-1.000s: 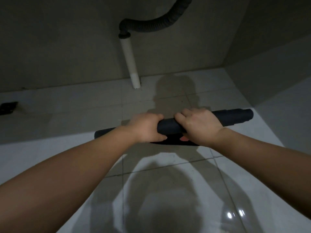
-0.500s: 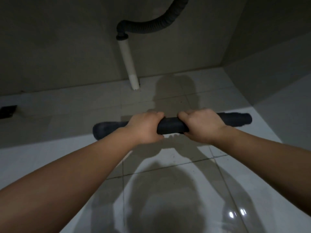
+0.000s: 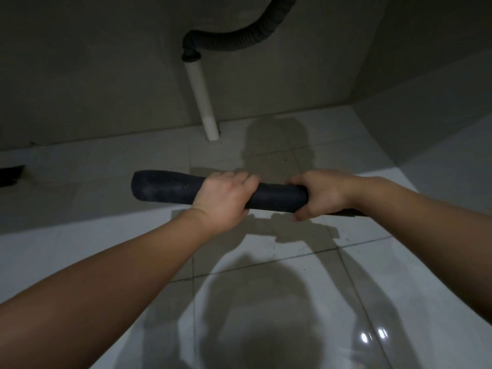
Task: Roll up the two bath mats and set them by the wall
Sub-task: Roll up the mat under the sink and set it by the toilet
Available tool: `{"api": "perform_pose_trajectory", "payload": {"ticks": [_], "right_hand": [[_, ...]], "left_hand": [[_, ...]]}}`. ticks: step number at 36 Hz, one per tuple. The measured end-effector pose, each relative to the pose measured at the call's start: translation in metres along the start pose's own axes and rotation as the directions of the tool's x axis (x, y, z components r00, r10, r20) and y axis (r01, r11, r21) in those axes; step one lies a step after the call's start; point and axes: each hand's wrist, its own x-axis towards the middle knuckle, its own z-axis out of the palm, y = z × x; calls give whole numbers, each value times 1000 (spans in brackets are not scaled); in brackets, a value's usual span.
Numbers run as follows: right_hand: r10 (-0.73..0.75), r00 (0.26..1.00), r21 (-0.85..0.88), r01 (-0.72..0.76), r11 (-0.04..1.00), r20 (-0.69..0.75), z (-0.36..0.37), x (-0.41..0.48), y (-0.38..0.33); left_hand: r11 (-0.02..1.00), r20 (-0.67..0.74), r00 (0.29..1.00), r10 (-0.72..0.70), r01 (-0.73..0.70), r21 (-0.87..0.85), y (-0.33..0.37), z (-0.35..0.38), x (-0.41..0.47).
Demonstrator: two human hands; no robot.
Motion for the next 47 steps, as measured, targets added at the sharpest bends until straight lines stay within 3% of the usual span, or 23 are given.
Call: {"api": "perform_pose_trajectory", "payload": {"ticks": [2,5,8,12,15,17,19,23,29,34,38,43,47], "right_hand": [[19,1000,-8,-19,1000,-15,3,0,0],[-90,961,-309,5,951,-261,12,-2,2],[-236,894,-515,7,857,-381,19,-2,2],[-262,887,-612,-30,790,-381,22,-4,-4],[-229,936,-630,10,776,-267,9,-11,-12],[-155,979,-605,44,795,-133,-12,-21,-17],[-74,992,-587,-2,810,-106,-42,-37,-21],[-37,980,-506,-70,860,-198,-96,-77,-24],[-249,902,-463,63,884,-353,-132,-118,-33],[-279,800,-268,153,951,-531,-125,-120,-37],[-200,798,-77,190,979,-568,-102,-111,-37],[-150,779,-14,178,984,-609,-81,-98,-38],[-151,810,29,202,979,-566,-83,-95,-45]], "left_hand": [[1000,-10,1000,10,-10,0,-1,1,1],[997,91,995,-41,47,-63,-2,2,4],[968,228,967,-110,156,-195,2,5,10],[896,330,925,-190,301,-326,7,7,21],[847,378,903,-205,357,-394,13,9,25],[811,398,896,-195,376,-449,18,12,23],[764,408,891,-199,402,-505,22,13,19],[640,375,882,-284,466,-611,31,4,23],[429,380,868,-319,490,-759,74,-3,45],[245,376,838,-396,491,-836,114,22,37],[161,419,810,-411,517,-841,131,42,25],[90,390,812,-435,471,-878,141,51,13],[22,333,811,-481,391,-920,147,50,11]]}}
